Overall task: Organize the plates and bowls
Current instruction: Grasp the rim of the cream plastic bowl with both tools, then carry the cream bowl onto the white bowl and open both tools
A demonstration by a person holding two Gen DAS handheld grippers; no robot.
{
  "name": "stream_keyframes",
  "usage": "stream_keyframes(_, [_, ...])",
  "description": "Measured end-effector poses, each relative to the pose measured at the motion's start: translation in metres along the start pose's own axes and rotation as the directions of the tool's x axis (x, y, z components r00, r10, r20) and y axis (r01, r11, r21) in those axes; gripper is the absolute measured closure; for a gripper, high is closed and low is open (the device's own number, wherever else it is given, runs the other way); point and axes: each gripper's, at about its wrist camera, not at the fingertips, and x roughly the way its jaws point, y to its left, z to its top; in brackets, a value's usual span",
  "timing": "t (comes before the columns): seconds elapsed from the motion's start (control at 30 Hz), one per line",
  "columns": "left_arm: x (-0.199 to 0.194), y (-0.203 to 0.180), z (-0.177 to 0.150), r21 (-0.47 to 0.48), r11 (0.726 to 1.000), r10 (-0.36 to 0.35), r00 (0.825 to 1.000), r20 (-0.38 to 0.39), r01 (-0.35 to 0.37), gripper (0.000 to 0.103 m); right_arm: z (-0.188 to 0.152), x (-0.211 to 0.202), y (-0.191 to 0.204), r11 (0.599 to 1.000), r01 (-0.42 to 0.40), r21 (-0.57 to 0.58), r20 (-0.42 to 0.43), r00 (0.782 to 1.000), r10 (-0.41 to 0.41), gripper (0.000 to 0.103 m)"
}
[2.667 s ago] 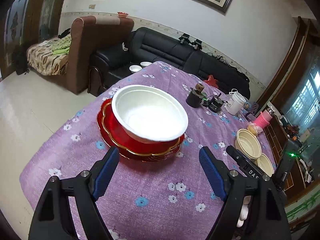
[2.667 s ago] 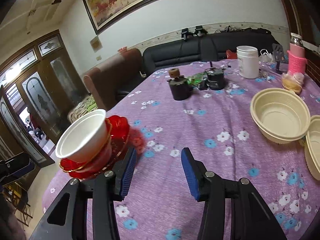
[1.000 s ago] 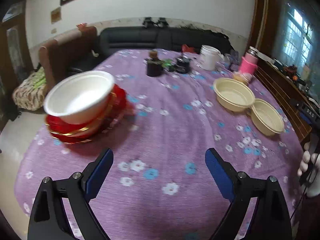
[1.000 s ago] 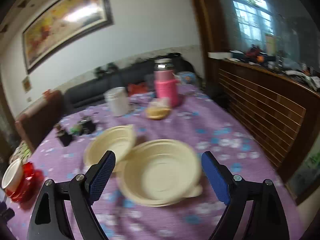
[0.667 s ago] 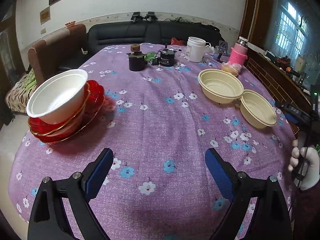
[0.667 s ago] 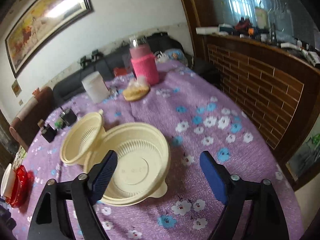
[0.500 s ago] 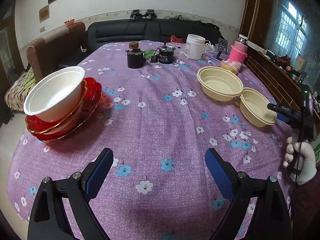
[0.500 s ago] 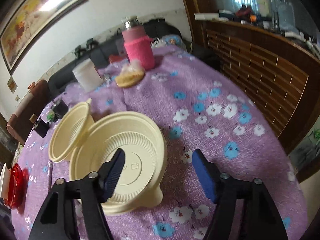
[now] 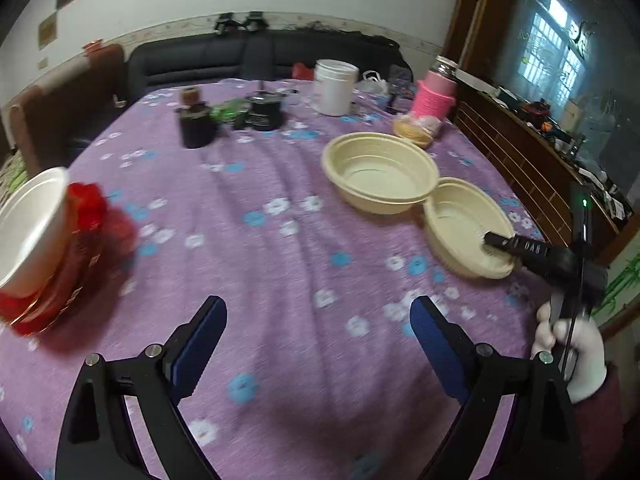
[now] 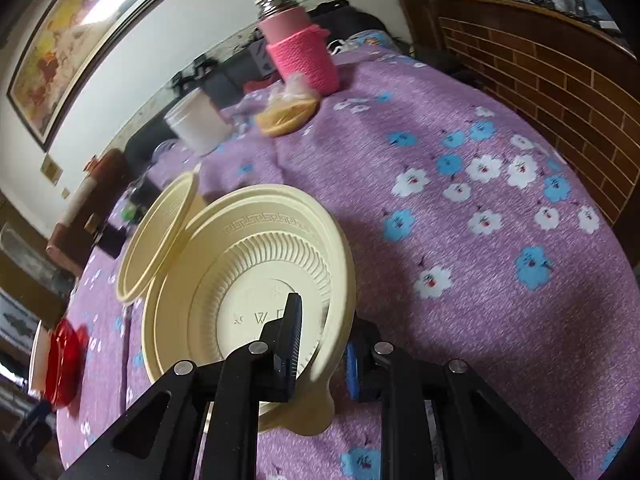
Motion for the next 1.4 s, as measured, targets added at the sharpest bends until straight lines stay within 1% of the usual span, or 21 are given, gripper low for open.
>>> stream_keyframes(0.13, [0.031, -0.021, 0.012, -0.024, 0.996, -0.084, 0.995, -0.061, 0.083, 0.011, -0.007, -0.003, 0.003, 0.997, -0.071, -0.019, -0.041, 0.997, 0.07, 0.085])
stream_keyframes(0.2, [0.05, -0.032, 0.017, -0.036, 0.993, -0.111, 0.989, -0.095, 0.108, 0.011, -0.011, -0.005, 0.005, 0.995, -0.092, -0.028, -0.062, 0.994, 0.09, 0.085])
stream_keyframes(0.27, [0.068, -0.04, 0.022, -0.046, 0.992, -0.119, 0.985, -0.127, 0.114, 0.015, -0.014, -0.007, 0.008, 0.994, -0.1, -0.046, -0.078, 0.992, 0.096, 0.085])
stream_keyframes(0.37, [0.093, -0.047, 0.027, -0.063, 0.991, -0.129, 0.977, -0.172, 0.12, 0.026, -0.015, -0.01, 0.01, 0.992, -0.109, -0.066, -0.095, 0.99, 0.103, 0.085])
stream_keyframes(0.4, [0.1, -0.05, 0.029, -0.069, 0.989, -0.138, 0.973, -0.184, 0.127, 0.034, -0.015, -0.01, 0.01, 0.991, -0.113, -0.069, -0.098, 0.99, 0.106, 0.085])
stream_keyframes(0.43, [0.106, -0.051, 0.03, -0.072, 0.988, -0.148, 0.969, -0.197, 0.136, 0.047, -0.016, -0.011, 0.01, 0.99, -0.116, -0.075, -0.101, 0.989, 0.108, 0.085])
stream_keyframes(0.47, [0.111, -0.053, 0.031, -0.072, 0.987, -0.156, 0.965, -0.21, 0.144, 0.051, -0.016, -0.011, 0.011, 0.99, -0.116, -0.081, -0.103, 0.989, 0.107, 0.085])
stream_keyframes(0.5, [0.114, -0.055, 0.031, -0.074, 0.985, -0.171, 0.962, -0.215, 0.158, 0.059, -0.016, -0.011, 0.011, 0.99, -0.115, -0.087, -0.104, 0.989, 0.106, 0.084])
stream_keyframes(0.53, [0.116, -0.056, 0.03, -0.074, 0.984, -0.177, 0.96, -0.217, 0.165, 0.064, -0.016, -0.01, 0.012, 0.989, -0.113, -0.093, -0.104, 0.989, 0.103, 0.084])
stream_keyframes(0.57, [0.118, -0.06, 0.031, -0.069, 0.984, -0.175, 0.96, -0.219, 0.164, 0.067, -0.017, -0.01, 0.013, 0.989, -0.112, -0.096, -0.104, 0.989, 0.102, 0.084])
stream_keyframes(0.63, [0.12, -0.065, 0.03, -0.061, 0.984, -0.18, 0.958, -0.222, 0.17, 0.08, -0.017, -0.01, 0.013, 0.989, -0.115, -0.098, -0.106, 0.989, 0.105, 0.084])
stream_keyframes(0.7, [0.121, -0.07, 0.028, -0.048, 0.982, -0.191, 0.955, -0.228, 0.185, 0.089, -0.018, -0.009, 0.015, 0.987, -0.12, -0.103, -0.109, 0.988, 0.109, 0.084])
stream_keyframes(0.83, [0.11, -0.075, 0.025, -0.005, 0.987, -0.16, 0.967, -0.199, 0.163, 0.089, -0.02, -0.011, 0.021, 0.986, -0.109, -0.13, -0.101, 0.99, 0.096, 0.084])
stream_keyframes(0.93, [0.097, -0.07, 0.023, -0.011, 0.985, -0.171, 0.969, -0.179, 0.172, 0.089, -0.023, -0.018, 0.025, 0.983, -0.116, -0.14, -0.095, 0.99, 0.104, 0.084])
stream_keyframes(1.07, [0.073, -0.066, 0.019, 0.008, 0.986, -0.161, 0.978, -0.133, 0.164, 0.089, -0.027, -0.03, 0.038, 0.978, -0.118, -0.172, -0.081, 0.991, 0.106, 0.084])
stream_keyframes(1.3, [0.032, -0.042, 0.012, 0.006, 0.988, -0.156, 0.985, -0.067, 0.157, 0.089, -0.037, -0.051, 0.074, 0.962, -0.115, -0.248, -0.068, 0.993, 0.101, 0.084])
stream_keyframes(1.4, [0.011, -0.024, 0.007, 0.003, 0.991, -0.133, 0.991, -0.021, 0.133, 0.088, -0.041, -0.056, 0.096, 0.951, -0.126, -0.281, -0.066, 0.991, 0.112, 0.084])
